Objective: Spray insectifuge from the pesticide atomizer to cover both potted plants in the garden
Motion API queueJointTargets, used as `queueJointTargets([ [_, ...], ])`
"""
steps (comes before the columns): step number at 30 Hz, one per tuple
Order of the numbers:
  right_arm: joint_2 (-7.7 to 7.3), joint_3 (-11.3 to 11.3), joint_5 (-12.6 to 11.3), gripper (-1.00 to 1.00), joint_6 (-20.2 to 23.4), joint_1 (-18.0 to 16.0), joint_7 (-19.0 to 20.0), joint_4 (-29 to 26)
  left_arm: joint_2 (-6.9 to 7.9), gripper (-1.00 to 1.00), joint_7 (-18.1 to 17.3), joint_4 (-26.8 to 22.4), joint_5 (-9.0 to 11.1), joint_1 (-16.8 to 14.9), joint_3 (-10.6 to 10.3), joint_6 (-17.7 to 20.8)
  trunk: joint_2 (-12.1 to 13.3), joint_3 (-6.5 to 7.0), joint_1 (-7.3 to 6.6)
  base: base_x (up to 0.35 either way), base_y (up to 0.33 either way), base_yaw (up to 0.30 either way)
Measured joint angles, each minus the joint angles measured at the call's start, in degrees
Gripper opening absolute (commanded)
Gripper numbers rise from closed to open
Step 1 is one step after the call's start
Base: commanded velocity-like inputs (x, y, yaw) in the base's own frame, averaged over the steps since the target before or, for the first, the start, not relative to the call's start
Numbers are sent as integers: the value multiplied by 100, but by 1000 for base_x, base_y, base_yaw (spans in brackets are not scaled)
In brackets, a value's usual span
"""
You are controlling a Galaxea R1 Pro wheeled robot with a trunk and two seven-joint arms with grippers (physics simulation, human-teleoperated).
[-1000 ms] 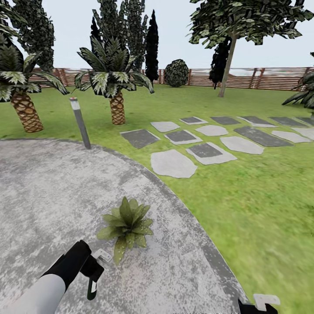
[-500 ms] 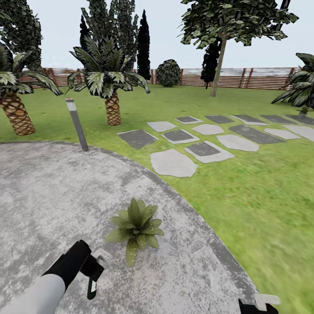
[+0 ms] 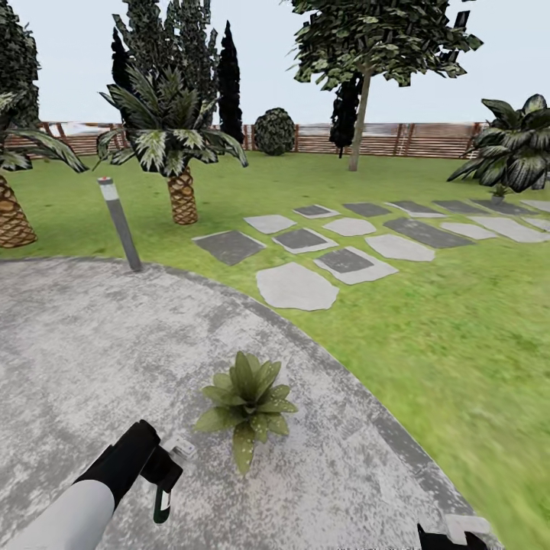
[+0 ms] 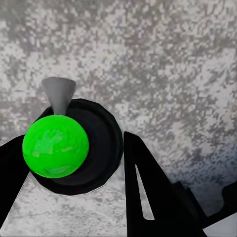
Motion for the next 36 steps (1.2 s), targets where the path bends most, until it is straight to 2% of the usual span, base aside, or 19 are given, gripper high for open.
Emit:
queueJointTargets([
  [10,0,0,0,100,3,0,0,0,-10,-100,0,-1,3,1,5,-4,0,47,0,0,44,-179],
  [14,0,0,1,100,2,1,0,2,-14,-100,0,-1,7,0,12,0,0,49,0,0,291,-81],
  [25,0,0,7,100,2,1,0,2,3,-100,0,30,-15,0,-2,9,0,49,0,0,303,-250],
  [31,8,2,-1,100,-7,-1,0,-1,20,-100,2,95,-56,58,-9,5,0,48,0,0,303,-48],
  [36,9,0,0,100,-7,-1,0,2,17,-100,4,86,-41,61,-10,3,0,58,0,0,303,-209],
])
